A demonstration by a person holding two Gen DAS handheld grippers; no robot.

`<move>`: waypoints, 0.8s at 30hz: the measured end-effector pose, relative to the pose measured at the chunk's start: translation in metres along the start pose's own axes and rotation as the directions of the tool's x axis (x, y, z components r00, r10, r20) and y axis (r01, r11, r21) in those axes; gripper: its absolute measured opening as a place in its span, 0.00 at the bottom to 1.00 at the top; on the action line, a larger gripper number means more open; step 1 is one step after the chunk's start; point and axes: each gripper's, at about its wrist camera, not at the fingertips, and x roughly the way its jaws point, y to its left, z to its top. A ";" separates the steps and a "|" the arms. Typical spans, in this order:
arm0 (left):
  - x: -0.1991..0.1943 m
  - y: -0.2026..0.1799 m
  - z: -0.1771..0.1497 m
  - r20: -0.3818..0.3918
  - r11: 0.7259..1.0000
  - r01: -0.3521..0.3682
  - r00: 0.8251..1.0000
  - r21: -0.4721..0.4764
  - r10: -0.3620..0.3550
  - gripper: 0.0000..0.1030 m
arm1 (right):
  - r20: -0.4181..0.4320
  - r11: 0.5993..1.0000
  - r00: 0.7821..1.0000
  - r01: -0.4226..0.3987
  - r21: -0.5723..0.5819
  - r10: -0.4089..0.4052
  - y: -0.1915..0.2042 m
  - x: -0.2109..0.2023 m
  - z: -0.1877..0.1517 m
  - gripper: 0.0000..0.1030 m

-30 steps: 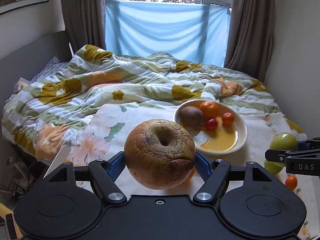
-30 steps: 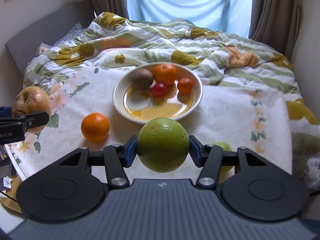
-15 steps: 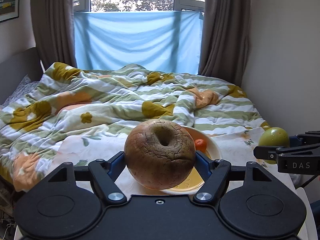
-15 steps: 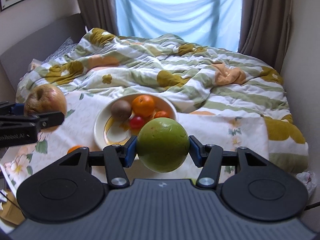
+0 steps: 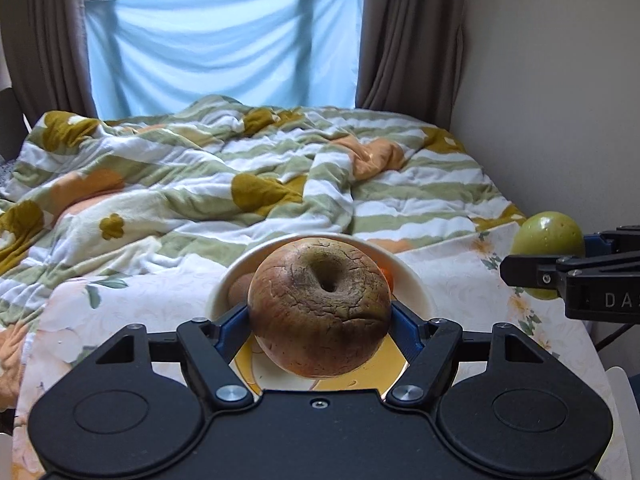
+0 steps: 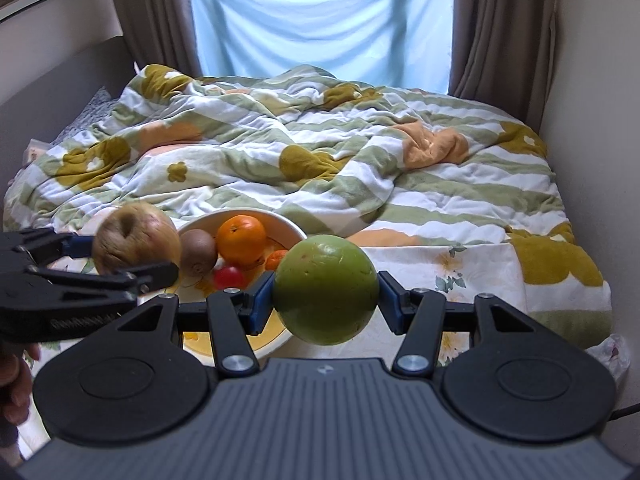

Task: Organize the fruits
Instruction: 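Carry the wrinkled apple and green apple in both tools over the bowl, then release the wrinkled apple with the left tool while the right tool releases the green apple into the bowl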

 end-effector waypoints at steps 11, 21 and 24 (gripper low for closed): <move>0.043 -0.011 -0.013 -0.103 0.996 0.059 0.993 0.061 -0.052 0.75 | -0.044 0.999 0.999 0.027 0.029 -0.026 -0.004 0.030 0.004 0.67; 0.052 -0.017 -0.022 -0.146 0.995 0.073 0.987 0.071 -0.062 0.75 | -0.064 0.999 0.998 0.028 0.042 -0.025 -0.008 0.043 0.004 0.67; 0.054 -0.018 -0.022 -0.162 0.994 0.074 0.985 0.080 -0.060 0.79 | -0.063 0.999 0.998 0.027 0.042 -0.025 -0.008 0.043 0.004 0.67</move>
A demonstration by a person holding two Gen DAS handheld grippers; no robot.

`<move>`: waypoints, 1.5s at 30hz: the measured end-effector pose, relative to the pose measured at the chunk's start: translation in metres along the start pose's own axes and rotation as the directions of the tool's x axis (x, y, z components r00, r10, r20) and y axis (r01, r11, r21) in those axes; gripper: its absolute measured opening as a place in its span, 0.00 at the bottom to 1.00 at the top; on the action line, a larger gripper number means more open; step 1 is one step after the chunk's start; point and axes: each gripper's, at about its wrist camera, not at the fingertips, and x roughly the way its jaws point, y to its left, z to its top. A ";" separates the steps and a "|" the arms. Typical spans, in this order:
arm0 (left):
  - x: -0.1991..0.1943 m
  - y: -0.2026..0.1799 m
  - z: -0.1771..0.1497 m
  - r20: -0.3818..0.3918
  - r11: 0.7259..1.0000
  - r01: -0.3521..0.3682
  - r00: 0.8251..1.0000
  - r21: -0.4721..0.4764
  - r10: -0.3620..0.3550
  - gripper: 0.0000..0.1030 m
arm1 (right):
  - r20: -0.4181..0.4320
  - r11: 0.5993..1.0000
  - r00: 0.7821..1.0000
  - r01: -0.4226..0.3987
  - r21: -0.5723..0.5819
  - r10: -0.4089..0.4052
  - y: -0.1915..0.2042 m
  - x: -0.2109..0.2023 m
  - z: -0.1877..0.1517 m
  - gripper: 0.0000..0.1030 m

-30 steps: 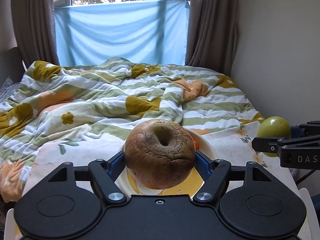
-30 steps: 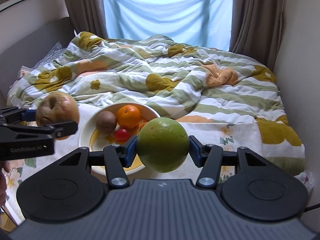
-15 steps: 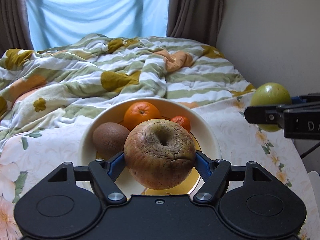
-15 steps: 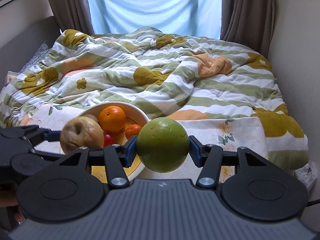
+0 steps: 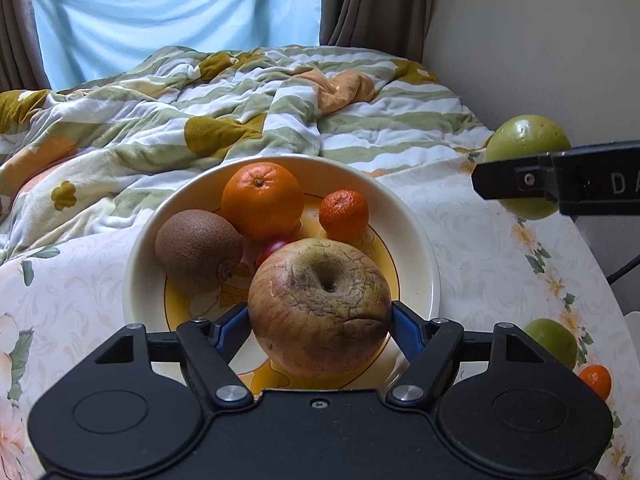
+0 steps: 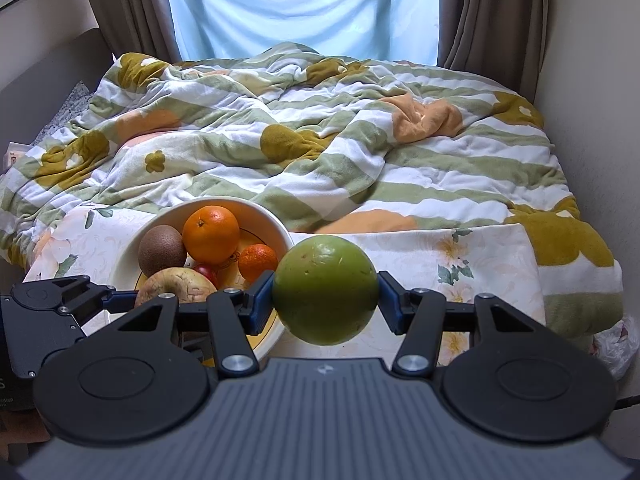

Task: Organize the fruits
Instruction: 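Release the wrinkled apple with the left tool while the right tool releases the green apple into the bowl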

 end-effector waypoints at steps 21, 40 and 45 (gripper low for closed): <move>-0.093 0.036 -0.019 0.135 0.990 -0.111 0.983 -0.089 0.122 1.00 | 0.007 0.998 0.999 -0.052 -0.041 0.052 0.020 0.004 0.006 0.67; -0.088 0.057 -0.036 0.098 0.983 -0.123 0.986 -0.136 0.137 1.00 | -0.067 0.989 0.988 -0.131 0.071 0.136 0.031 0.067 0.000 0.67; -0.089 0.057 -0.040 0.090 0.981 -0.128 0.986 -0.145 0.142 1.00 | -0.044 0.989 0.990 -0.132 0.063 0.135 0.035 0.064 0.000 0.82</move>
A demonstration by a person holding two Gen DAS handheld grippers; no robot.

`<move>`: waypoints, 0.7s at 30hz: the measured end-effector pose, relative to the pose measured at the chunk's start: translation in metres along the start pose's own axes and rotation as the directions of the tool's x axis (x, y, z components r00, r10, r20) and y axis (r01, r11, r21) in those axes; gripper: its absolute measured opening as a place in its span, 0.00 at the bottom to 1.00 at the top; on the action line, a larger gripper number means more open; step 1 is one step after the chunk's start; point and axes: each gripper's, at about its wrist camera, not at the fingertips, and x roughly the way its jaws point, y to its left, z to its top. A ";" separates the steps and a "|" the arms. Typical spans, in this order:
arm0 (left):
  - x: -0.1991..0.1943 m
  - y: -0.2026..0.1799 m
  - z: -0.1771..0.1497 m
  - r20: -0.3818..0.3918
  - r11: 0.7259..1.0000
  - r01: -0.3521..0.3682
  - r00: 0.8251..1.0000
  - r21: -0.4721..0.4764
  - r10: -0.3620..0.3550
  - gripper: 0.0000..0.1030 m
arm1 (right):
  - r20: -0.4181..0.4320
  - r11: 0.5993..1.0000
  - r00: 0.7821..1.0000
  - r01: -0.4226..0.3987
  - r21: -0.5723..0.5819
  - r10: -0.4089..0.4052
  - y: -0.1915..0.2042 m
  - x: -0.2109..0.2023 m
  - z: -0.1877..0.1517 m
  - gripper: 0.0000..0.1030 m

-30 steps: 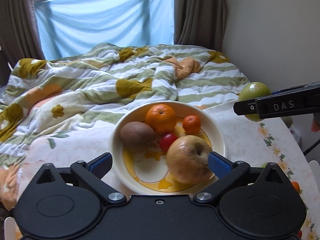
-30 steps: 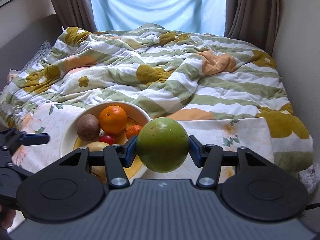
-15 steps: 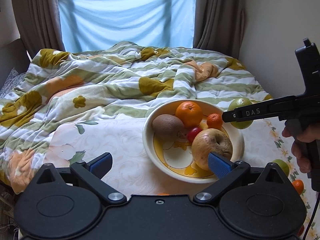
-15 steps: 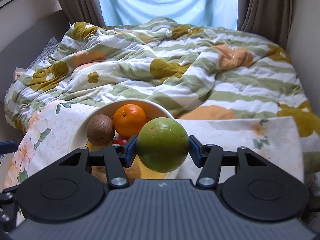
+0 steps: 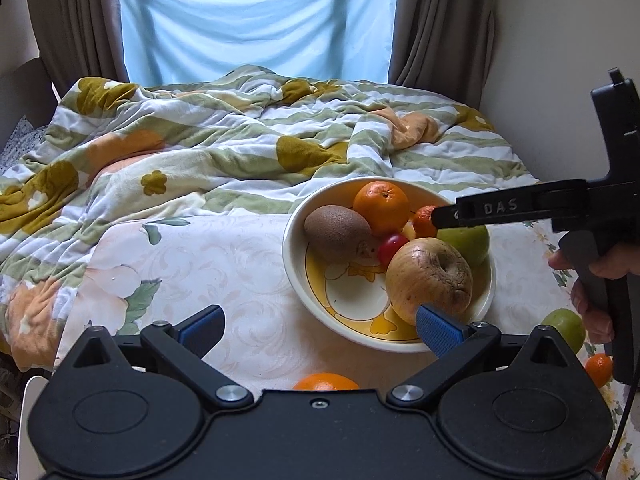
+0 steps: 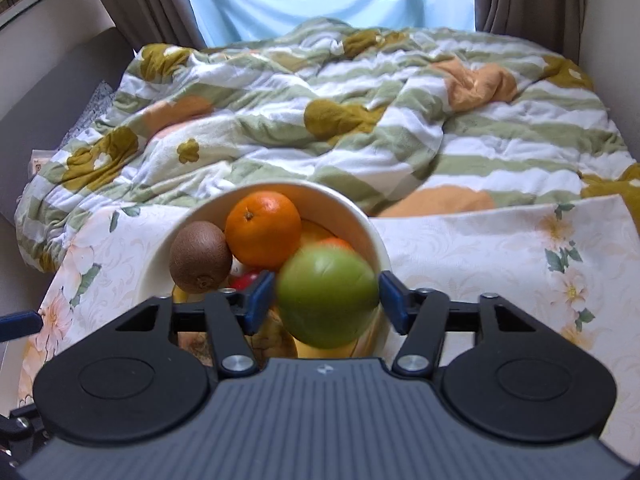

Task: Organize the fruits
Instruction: 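Release the wrinkled apple with the left tool while the right tool releases the green apple into the bowl, then move both tools toward the red cherry tomato and tangerine on the sheet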

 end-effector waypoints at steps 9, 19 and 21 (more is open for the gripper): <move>-0.012 0.001 -0.002 0.009 1.000 -0.007 1.000 -0.026 0.007 1.00 | 0.052 0.998 0.998 0.046 -0.032 -0.044 0.001 -0.023 0.004 1.00; -0.041 -0.001 -0.001 0.054 0.999 -0.030 0.998 -0.045 0.033 1.00 | 0.083 0.999 0.996 0.045 -0.025 -0.043 -0.008 -0.068 -0.004 1.00; -0.048 -0.003 -0.002 0.065 0.998 -0.033 0.997 -0.051 0.036 1.00 | 0.088 0.999 0.995 0.048 -0.025 -0.045 -0.010 -0.079 -0.008 1.00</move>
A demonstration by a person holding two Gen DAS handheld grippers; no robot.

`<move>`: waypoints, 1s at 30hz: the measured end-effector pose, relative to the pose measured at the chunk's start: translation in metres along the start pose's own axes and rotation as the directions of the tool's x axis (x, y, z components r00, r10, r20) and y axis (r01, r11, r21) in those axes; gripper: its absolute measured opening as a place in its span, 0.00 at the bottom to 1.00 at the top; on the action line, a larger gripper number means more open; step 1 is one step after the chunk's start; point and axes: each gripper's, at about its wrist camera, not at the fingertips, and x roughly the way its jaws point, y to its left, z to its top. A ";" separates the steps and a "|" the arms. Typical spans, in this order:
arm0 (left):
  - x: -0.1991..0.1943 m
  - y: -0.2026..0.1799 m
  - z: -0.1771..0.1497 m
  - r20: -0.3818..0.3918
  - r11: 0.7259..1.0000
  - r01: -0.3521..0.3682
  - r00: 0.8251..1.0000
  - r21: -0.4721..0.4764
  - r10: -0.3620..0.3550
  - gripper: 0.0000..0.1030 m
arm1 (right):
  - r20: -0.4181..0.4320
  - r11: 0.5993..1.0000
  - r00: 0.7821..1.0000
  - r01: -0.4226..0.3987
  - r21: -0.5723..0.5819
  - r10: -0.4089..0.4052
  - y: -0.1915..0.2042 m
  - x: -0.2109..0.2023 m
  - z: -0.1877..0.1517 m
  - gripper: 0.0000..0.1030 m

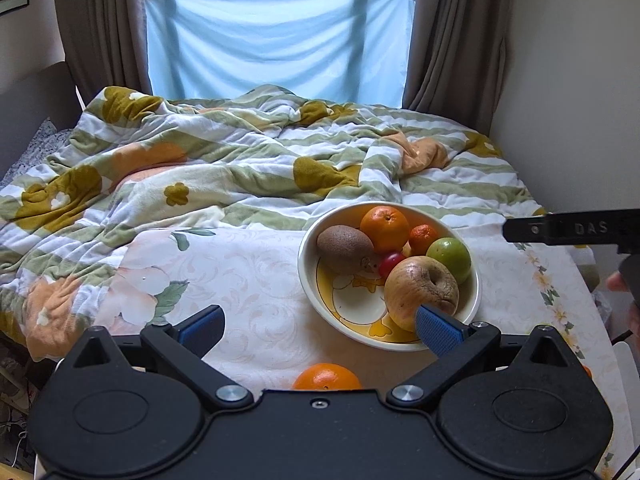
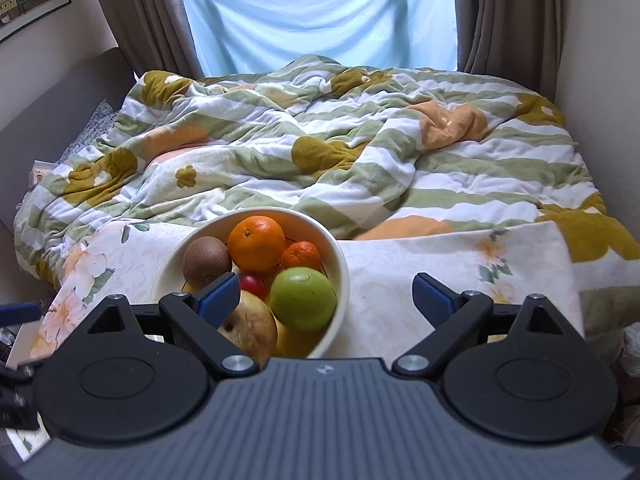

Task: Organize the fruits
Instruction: 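Move both tools toward the red cherry tomato and tangerine on the sheet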

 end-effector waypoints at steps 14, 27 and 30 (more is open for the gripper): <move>-0.049 -0.009 -0.013 0.074 1.000 0.006 0.997 -0.028 -0.004 1.00 | 0.084 1.000 0.996 0.015 -0.020 -0.013 -0.011 -0.094 -0.024 1.00; -0.093 -0.039 -0.038 0.094 0.999 0.049 0.994 0.006 -0.050 1.00 | 0.106 0.997 0.994 0.044 -0.062 -0.037 -0.027 -0.154 -0.065 1.00; -0.097 -0.051 -0.044 0.078 0.997 0.076 0.994 0.020 -0.077 1.00 | 0.105 0.996 0.993 0.053 -0.066 -0.046 -0.034 -0.163 -0.076 1.00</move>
